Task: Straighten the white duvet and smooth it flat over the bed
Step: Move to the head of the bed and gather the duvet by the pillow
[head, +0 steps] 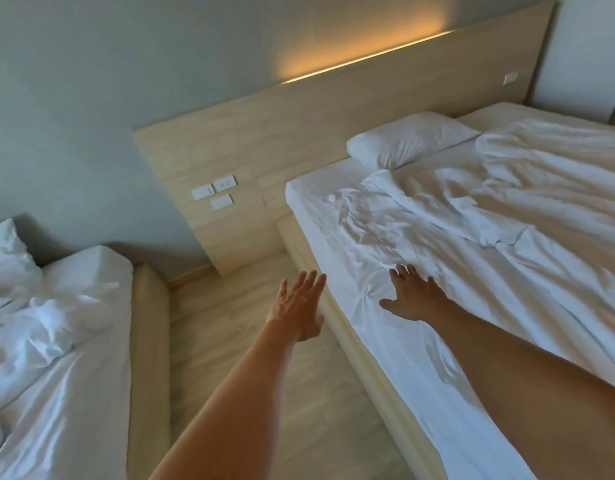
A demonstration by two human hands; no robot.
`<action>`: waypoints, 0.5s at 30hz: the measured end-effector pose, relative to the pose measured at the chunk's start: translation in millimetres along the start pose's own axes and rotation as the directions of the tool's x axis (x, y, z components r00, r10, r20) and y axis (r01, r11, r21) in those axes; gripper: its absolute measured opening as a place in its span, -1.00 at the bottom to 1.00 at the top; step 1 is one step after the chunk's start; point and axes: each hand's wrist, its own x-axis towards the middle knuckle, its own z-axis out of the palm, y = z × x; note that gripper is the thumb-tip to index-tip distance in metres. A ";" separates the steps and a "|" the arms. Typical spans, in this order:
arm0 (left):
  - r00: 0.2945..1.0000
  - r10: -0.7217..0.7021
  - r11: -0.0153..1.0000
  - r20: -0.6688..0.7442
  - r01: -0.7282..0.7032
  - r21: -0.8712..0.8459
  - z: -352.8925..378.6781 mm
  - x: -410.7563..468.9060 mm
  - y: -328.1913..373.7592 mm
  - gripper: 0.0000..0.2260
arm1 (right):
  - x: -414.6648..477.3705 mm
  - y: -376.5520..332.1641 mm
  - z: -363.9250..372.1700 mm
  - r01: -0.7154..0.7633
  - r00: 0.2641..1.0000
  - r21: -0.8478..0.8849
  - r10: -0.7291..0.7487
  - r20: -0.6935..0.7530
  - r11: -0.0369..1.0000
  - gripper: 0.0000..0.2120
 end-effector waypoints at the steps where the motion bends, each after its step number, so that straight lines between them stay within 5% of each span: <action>1: 1.000 0.007 1.000 0.017 -0.008 0.009 -3.3 12.1 -12.6 -0.26 | 14.9 -6.6 -5.0 -0.005 1.000 0.006 0.005 0.012 1.000 -0.20; 15: 0.994 0.104 0.994 -0.011 -0.104 0.037 -38.6 217.3 -174.1 -0.24 | 216.4 -63.4 -69.3 -0.130 0.990 0.013 0.131 -0.058 0.991 -0.20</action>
